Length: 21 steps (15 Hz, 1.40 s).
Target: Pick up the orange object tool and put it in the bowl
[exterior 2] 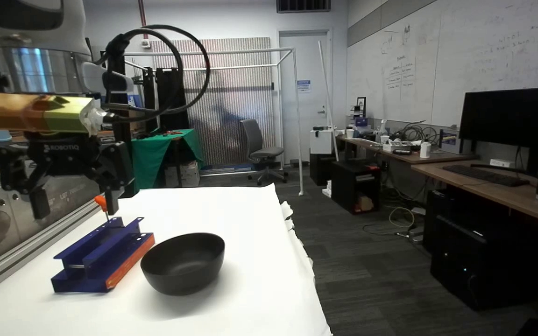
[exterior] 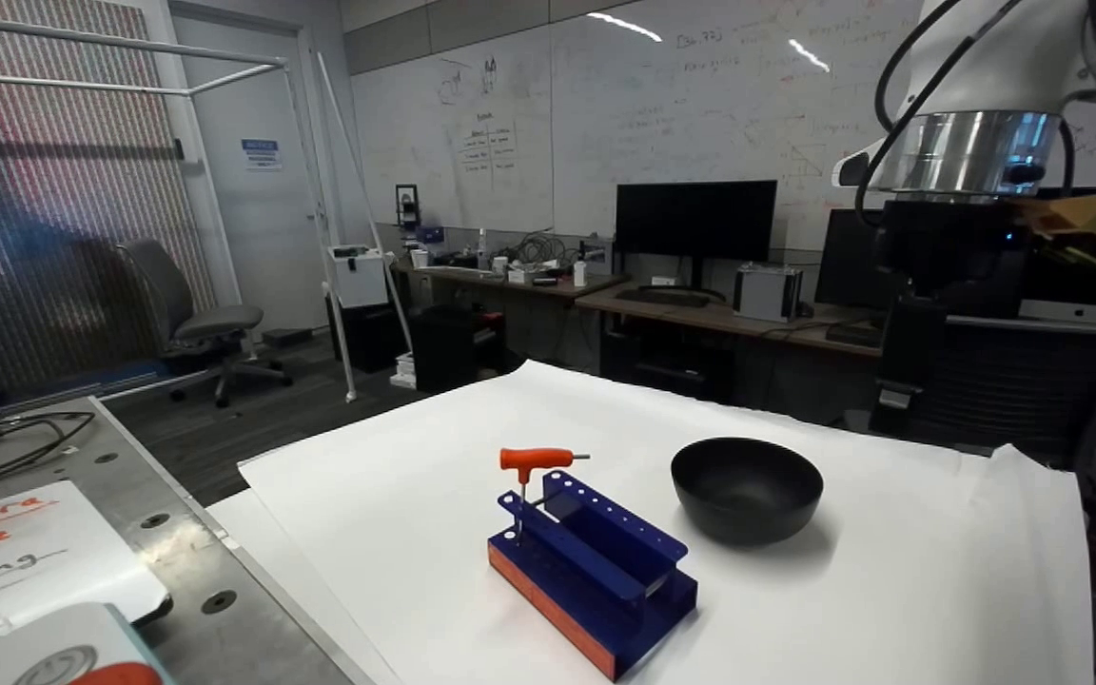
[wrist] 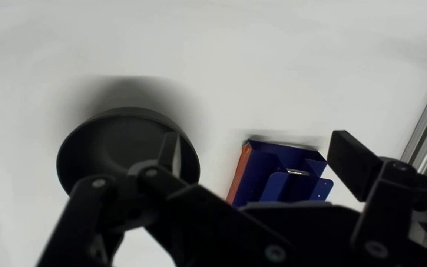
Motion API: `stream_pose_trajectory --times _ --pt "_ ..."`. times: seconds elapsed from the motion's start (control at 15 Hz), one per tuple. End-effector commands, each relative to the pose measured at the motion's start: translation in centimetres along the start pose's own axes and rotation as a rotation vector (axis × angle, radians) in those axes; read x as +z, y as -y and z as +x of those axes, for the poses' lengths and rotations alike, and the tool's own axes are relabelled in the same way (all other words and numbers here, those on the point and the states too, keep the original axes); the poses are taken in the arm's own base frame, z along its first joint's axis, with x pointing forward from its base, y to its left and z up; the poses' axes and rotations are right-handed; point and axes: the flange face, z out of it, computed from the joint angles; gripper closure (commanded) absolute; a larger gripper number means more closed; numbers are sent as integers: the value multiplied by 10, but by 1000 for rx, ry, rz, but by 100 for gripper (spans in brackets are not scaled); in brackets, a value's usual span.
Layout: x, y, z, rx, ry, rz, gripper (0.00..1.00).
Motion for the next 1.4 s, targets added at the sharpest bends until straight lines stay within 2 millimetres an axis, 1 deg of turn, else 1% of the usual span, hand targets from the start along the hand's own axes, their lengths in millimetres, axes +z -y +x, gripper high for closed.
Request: stream_pose_trajectory --times 0.0,0.13,0.2,0.27,0.33,0.47,0.67,0.93,1.13,1.33 --pt "-18 56 25 -116 -49 -73 0" --pt "-22 93 43 -171 -67 -125 0" --pt "-24 107 51 -185 -77 -149 0" --pt "-22 121 63 -186 -98 -174 0" --pt "-21 133 73 -182 -116 -186 0" --pt "-13 150 97 -164 -212 -158 0" --pt "10 155 134 -135 -289 -154 0" --pt "51 150 170 -190 -311 -130 0" --pt "75 147 192 -240 -290 -116 0" --pt "90 146 210 -313 -261 -129 0"
